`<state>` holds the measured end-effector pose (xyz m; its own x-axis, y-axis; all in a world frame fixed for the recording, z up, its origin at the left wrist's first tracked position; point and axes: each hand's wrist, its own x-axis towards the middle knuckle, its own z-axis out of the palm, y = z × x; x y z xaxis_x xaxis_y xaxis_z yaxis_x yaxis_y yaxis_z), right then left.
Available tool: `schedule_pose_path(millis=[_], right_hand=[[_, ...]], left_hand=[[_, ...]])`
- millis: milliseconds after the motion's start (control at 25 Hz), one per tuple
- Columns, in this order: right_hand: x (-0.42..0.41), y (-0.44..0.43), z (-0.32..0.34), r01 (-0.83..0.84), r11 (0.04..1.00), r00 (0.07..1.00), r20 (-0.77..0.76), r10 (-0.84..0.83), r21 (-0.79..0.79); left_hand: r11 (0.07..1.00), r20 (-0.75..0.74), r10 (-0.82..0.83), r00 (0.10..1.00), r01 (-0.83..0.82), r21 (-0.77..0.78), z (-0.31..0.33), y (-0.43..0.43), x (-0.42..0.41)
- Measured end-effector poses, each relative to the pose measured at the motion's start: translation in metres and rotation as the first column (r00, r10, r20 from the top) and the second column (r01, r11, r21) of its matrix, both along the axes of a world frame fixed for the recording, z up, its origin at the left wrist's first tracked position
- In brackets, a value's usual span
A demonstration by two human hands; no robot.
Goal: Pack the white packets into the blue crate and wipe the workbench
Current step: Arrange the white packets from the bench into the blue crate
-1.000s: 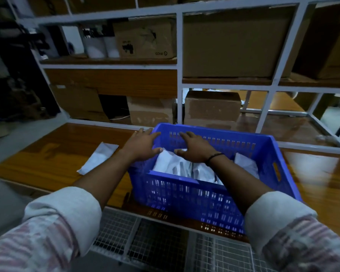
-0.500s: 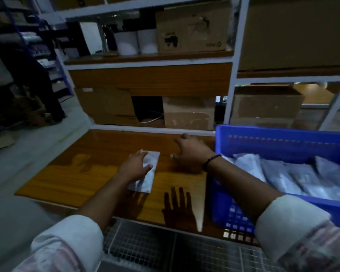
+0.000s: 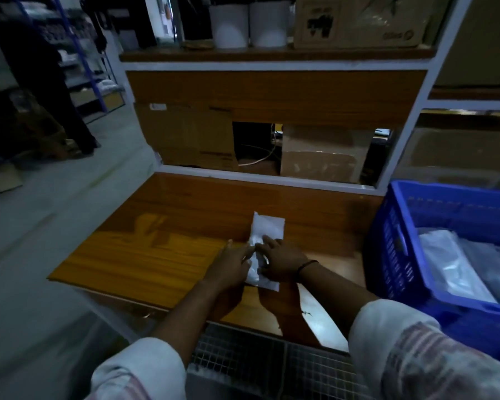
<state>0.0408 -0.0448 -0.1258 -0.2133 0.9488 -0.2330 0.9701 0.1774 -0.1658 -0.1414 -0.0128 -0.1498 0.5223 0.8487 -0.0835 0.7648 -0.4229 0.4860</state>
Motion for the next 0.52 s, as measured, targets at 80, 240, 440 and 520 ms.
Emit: schedule_pose_path(millis=[80,240,440,520], right_hand=[[0.006,-0.005,-0.005,-0.023,0.999,0.999,-0.038,0.024,0.022],[0.025,-0.027,-0.016,0.118,0.977,0.968,-0.239,-0.074,0.179],[0.013,-0.024,-0.018,0.376,0.922,0.917,-0.184,-0.355,0.093],[-0.002,-0.02,-0.025,0.365,0.929,0.928,-0.099,-0.359,0.056]], left_hand=[[1.0,0.052,-0.013,0.999,0.014,-0.005,-0.001,-0.001,0.002],[1.0,0.047,-0.018,0.999,0.019,-0.01,-0.001,-0.003,0.003],[0.998,-0.065,0.035,0.997,-0.032,0.055,0.005,-0.011,0.016],[0.997,-0.094,0.027,0.995,-0.02,0.076,0.004,-0.01,0.022]])
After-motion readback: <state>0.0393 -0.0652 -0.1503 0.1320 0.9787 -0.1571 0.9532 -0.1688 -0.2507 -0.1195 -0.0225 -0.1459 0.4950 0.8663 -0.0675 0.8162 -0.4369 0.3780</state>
